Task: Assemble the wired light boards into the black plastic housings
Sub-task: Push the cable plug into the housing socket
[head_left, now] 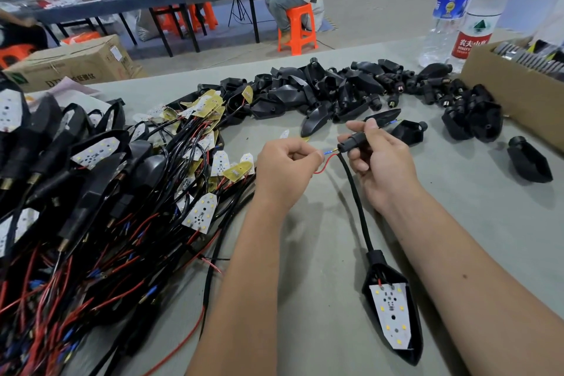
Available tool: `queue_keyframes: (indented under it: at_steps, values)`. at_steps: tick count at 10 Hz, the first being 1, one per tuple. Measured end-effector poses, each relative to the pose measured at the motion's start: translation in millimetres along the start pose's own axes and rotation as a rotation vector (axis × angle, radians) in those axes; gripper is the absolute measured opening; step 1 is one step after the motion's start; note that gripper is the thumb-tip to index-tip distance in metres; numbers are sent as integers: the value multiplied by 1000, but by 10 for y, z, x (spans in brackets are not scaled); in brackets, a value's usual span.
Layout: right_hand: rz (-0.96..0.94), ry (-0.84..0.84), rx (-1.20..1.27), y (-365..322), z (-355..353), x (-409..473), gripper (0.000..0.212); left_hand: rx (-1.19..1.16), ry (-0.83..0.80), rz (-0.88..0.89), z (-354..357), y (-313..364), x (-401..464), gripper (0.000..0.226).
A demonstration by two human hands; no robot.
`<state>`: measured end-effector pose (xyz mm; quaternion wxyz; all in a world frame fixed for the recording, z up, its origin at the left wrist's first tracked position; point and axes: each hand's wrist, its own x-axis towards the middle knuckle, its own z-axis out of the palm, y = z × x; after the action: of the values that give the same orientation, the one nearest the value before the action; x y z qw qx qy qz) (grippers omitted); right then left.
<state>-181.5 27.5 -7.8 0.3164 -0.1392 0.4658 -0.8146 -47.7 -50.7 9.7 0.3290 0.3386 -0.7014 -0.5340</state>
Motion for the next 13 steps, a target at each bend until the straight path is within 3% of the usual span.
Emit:
queue_keyframes:
  at_steps: [5, 8, 10, 12, 13]
  values:
    - [-32, 30, -21, 6, 9, -19, 35, -64, -54, 48, 9, -44, -1, 14]
    - [-42, 15, -76, 5, 22, -35, 34, 43, 9, 56, 33, -44, 5, 14]
    - [-46, 60, -27, -19, 20, -21, 35, 122, 49, 218, 104, -36, -15, 15]
    - [-52, 17, -100, 1, 26, -33, 35, 404, 117, 412, 160, -68, -6, 14]
    - [-41, -10, -78, -13, 13, -32, 35, 254, 109, 337, 178, -65, -9, 13]
